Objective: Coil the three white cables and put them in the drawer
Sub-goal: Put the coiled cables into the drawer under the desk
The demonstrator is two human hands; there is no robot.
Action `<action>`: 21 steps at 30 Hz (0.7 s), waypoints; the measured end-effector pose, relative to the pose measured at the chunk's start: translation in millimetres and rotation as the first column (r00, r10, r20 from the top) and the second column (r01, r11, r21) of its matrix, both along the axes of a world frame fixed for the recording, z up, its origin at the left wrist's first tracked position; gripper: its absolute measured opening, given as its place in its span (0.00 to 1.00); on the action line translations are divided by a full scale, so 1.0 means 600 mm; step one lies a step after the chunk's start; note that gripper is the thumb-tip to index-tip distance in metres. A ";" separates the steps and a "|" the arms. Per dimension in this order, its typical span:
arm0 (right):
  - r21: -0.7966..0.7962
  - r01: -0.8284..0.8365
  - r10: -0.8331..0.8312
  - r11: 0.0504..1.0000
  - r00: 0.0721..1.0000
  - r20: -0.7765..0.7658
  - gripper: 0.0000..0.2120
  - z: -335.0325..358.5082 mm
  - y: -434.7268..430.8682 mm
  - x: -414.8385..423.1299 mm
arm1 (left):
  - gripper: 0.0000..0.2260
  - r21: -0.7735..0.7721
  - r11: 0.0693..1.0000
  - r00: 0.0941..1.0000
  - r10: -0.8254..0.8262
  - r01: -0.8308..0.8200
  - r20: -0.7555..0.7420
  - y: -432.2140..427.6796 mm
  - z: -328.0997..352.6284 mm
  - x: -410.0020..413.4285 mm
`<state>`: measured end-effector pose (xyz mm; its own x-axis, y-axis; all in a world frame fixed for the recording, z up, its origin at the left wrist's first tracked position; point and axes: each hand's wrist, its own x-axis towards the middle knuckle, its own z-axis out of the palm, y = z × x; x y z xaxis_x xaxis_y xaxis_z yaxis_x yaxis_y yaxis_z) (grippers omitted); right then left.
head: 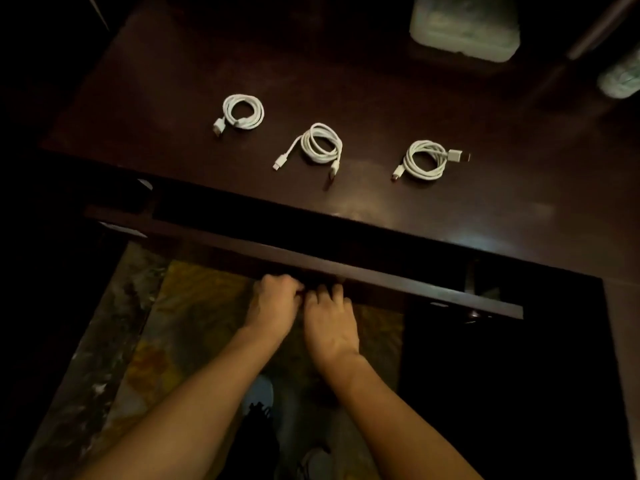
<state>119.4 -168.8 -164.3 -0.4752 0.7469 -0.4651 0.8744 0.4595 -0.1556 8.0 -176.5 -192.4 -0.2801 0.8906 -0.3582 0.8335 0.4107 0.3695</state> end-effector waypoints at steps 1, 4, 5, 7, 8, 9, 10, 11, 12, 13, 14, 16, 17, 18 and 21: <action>-0.017 -0.015 0.015 1.000 1.000 0.003 0.22 0.001 -0.022 0.006 | 0.09 -0.019 1.000 1.000 0.003 -0.004 -0.008 -0.023 0.000 0.004; -0.079 -0.067 0.070 0.995 0.997 0.036 0.24 0.004 -0.083 0.018 | 0.09 -0.104 0.994 1.000 -0.028 0.028 -0.002 -0.081 0.004 0.012; -0.090 -0.077 0.081 0.993 0.996 0.044 0.23 0.005 -0.099 0.021 | 0.09 -0.134 0.989 0.998 -0.064 0.063 -0.001 -0.095 0.007 0.011; -0.116 -0.088 0.093 0.989 0.995 0.039 0.24 0.011 -0.123 0.029 | 0.10 -0.191 0.975 0.993 -0.118 0.114 -0.008 -0.117 0.016 0.011; -0.139 -0.092 0.097 0.986 0.995 0.029 0.24 0.014 -0.131 0.034 | 0.11 -0.214 0.969 0.992 -0.125 0.122 -0.004 -0.126 0.020 0.012; -0.168 -0.093 0.097 0.981 0.995 0.014 0.25 0.020 -0.136 0.040 | 0.13 -0.240 0.963 0.992 -0.123 0.123 0.012 -0.134 0.027 0.013; -0.205 -0.089 0.090 0.975 0.996 -0.008 0.26 0.030 -0.138 0.046 | 0.14 -0.268 0.955 0.992 -0.123 0.129 0.037 -0.139 0.037 0.013; -0.250 -0.068 0.060 0.966 0.997 -0.040 0.27 0.043 -0.136 0.053 | 0.14 -0.304 0.940 0.988 -0.140 0.155 0.070 -0.142 0.054 0.015; -0.305 -0.037 0.013 0.952 0.997 -0.079 0.27 0.058 -0.132 0.059 | 0.14 -0.344 0.918 0.979 -0.170 0.199 0.111 -0.143 0.074 0.017; -0.368 -0.005 -0.041 0.930 0.992 -0.116 0.25 0.076 -0.125 0.065 | 0.13 -0.376 0.893 0.967 -0.202 0.247 0.157 -0.142 0.099 0.019; -0.426 0.006 -0.077 0.905 0.986 -0.149 0.22 0.102 -0.117 0.071 | 0.12 -0.401 0.867 0.951 -0.229 0.295 0.206 -0.139 0.127 0.022; -0.483 0.012 -0.107 0.876 0.980 -0.169 0.16 0.163 -0.094 0.085 | 0.11 -0.406 0.838 0.918 -0.253 0.365 0.304 -0.132 0.198 0.029; -0.483 0.024 -0.117 0.875 0.979 -0.164 0.15 0.200 -0.080 0.089 | 0.10 -0.381 0.842 0.907 -0.260 0.381 0.332 -0.126 0.240 0.032; -0.461 0.034 -0.121 0.887 0.980 -0.160 0.13 0.238 -0.065 0.092 | 0.09 -0.343 0.860 0.903 -0.263 0.379 0.339 -0.118 0.280 0.033; -0.320 0.103 -0.163 0.942 0.972 -0.168 0.11 0.341 -0.019 0.098 | 0.11 -0.205 0.911 0.914 -0.297 0.358 0.276 -0.088 0.376 0.034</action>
